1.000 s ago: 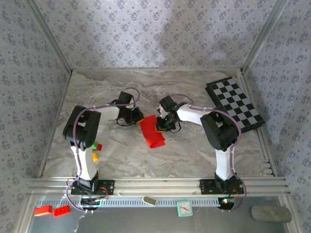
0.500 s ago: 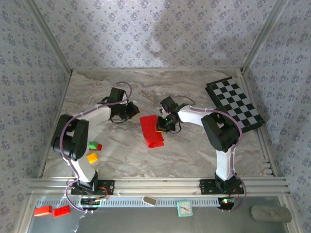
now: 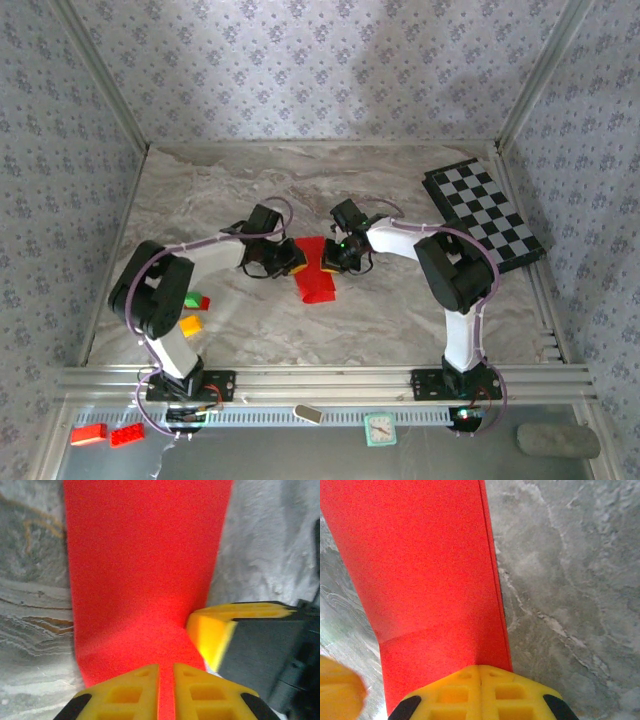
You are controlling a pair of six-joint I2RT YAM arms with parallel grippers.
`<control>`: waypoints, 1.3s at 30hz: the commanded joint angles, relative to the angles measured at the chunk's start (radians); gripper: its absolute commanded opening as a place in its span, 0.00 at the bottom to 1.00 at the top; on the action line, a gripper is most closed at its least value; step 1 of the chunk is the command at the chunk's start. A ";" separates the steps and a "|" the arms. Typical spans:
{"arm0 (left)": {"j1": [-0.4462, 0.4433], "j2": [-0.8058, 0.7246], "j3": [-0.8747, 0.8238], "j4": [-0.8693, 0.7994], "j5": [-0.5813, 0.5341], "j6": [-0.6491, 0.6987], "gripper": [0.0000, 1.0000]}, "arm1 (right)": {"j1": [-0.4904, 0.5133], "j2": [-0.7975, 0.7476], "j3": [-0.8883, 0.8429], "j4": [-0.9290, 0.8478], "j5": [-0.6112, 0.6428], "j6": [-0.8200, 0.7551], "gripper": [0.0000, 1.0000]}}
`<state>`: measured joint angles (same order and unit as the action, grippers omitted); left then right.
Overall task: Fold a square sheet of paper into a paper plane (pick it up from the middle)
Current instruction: First fold the square sheet of paper in half at the center of the table.
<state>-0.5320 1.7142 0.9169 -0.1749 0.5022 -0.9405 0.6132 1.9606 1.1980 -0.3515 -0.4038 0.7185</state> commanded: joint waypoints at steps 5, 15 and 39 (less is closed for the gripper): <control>-0.016 0.057 0.029 -0.063 0.023 0.037 0.14 | 0.003 0.103 -0.066 -0.087 0.178 0.009 0.07; 0.018 0.055 0.012 -0.285 -0.059 0.242 0.12 | 0.003 0.112 -0.080 -0.081 0.180 0.007 0.07; -0.045 0.004 -0.054 -0.011 0.042 0.024 0.12 | -0.004 0.115 -0.087 -0.077 0.177 0.006 0.06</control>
<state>-0.5766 1.7027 0.8936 -0.2043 0.5243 -0.8928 0.6159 1.9594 1.1843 -0.3206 -0.4046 0.7185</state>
